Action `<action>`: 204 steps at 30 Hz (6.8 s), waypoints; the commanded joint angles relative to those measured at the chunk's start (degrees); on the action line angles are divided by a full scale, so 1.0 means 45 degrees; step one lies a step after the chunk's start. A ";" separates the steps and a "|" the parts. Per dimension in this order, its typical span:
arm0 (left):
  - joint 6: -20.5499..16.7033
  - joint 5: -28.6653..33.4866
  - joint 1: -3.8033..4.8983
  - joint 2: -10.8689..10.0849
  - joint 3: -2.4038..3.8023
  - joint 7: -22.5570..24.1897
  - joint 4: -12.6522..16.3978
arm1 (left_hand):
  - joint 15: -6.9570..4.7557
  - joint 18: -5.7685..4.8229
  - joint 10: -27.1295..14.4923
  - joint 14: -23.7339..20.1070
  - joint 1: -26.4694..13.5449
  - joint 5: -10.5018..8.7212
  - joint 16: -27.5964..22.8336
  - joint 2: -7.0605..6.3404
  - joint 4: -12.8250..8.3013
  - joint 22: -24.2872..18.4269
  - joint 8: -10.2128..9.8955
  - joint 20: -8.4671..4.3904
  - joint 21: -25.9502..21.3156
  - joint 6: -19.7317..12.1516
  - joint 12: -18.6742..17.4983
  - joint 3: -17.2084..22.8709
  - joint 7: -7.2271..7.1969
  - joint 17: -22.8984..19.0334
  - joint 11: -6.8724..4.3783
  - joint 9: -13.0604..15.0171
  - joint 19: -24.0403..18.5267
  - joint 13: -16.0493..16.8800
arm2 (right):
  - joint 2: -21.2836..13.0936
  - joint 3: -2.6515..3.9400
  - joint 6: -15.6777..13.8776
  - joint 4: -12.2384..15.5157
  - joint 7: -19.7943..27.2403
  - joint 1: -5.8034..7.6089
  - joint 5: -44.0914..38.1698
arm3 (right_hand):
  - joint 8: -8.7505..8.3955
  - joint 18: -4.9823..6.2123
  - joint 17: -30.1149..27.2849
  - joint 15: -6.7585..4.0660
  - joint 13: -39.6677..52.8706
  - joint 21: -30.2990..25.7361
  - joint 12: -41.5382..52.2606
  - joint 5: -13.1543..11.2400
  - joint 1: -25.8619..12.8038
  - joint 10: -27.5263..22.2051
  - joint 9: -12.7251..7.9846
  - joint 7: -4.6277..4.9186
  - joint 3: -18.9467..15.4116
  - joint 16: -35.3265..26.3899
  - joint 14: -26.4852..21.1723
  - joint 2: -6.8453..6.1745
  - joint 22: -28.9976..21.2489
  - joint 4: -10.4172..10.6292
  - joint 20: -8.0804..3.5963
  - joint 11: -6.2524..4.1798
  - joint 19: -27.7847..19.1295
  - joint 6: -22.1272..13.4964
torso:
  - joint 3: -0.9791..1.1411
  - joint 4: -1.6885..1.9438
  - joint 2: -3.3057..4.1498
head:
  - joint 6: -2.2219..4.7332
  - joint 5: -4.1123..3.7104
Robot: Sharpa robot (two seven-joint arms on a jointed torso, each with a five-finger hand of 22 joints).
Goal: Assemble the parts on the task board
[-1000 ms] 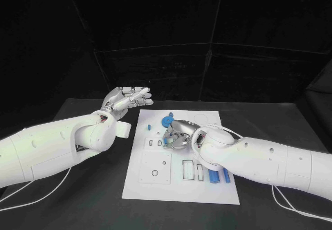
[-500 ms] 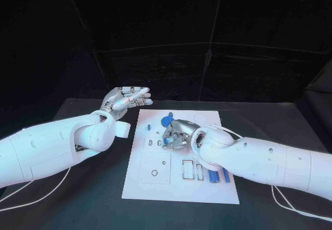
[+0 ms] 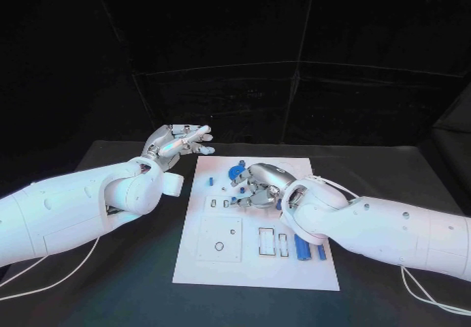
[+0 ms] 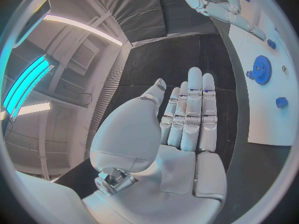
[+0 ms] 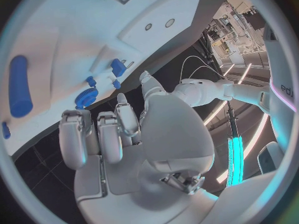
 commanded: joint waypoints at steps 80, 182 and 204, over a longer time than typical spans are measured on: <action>0.7063 -1.2807 0.1848 0.4614 -0.1064 -1.4457 -0.2708 | -0.1663 -0.1527 0.1548 0.2430 -0.2908 -0.0022 1.5865 0.0861 0.2764 1.4255 0.7086 -0.1807 1.2913 -0.1740 1.4326 -0.4100 -0.1695 1.6686 -0.1722 0.6290 0.5362 1.2997 | -0.2566 0.0018 0.0717 -0.0722 0.2697 0.2555 0.7007 | 0.0423 0.0654 0.0619 -0.0136 -0.2670 -0.1946 -0.2296 0.1223 0.0671 -0.1845 0.0026 -0.0150 -0.1076 -0.2031 0.0607 0.0798 -0.1075 0.0036 -0.0135 -0.0094 -0.0904 -0.0060 | 0.0114 -0.0167 -0.0395 | -0.0352 0.0245; 0.3140 -1.2987 0.1015 0.2422 -0.1127 -1.2749 -0.0624 | -0.1651 -0.1498 0.1177 0.2430 -0.2236 0.0074 1.5865 -0.0959 -0.0586 1.4334 0.7427 -0.1775 1.2816 -0.2499 1.3615 0.7386 -0.1669 1.6686 -0.1728 0.7566 0.5273 1.2054 | -0.2301 0.0014 0.1053 -0.1238 0.2400 0.2552 0.7017 | 0.0514 0.0612 0.0874 -0.0181 -0.2790 -0.1915 -0.2283 0.1402 0.1281 -0.1763 0.0033 -0.0179 -0.1079 -0.1882 0.0721 0.1015 -0.0934 -0.0281 -0.0187 -0.0139 -0.0708 -0.0108 | 0.0107 -0.0191 -0.0376 | -0.0707 0.0374; 0.4070 -1.3456 0.0996 0.2579 -0.1124 -1.3310 -0.0776 | -0.1674 -0.1506 0.1211 0.2430 -0.2109 0.0077 1.5865 -0.1084 -0.0771 1.4374 0.7463 -0.1797 1.2829 -0.2485 1.3585 0.7520 -0.1689 1.6686 -0.1753 0.7604 0.5286 1.2013 | -0.2276 0.0013 0.1067 -0.1264 0.2408 0.2551 0.7017 | 0.0517 0.0612 0.0874 -0.0181 -0.2794 -0.1916 -0.2284 0.1380 0.1295 -0.1762 0.0033 -0.0179 -0.1078 -0.1883 0.0721 0.1024 -0.0935 -0.0290 -0.0188 -0.0139 -0.0707 -0.0108 | 0.0110 -0.0184 -0.0386 | -0.0806 0.0364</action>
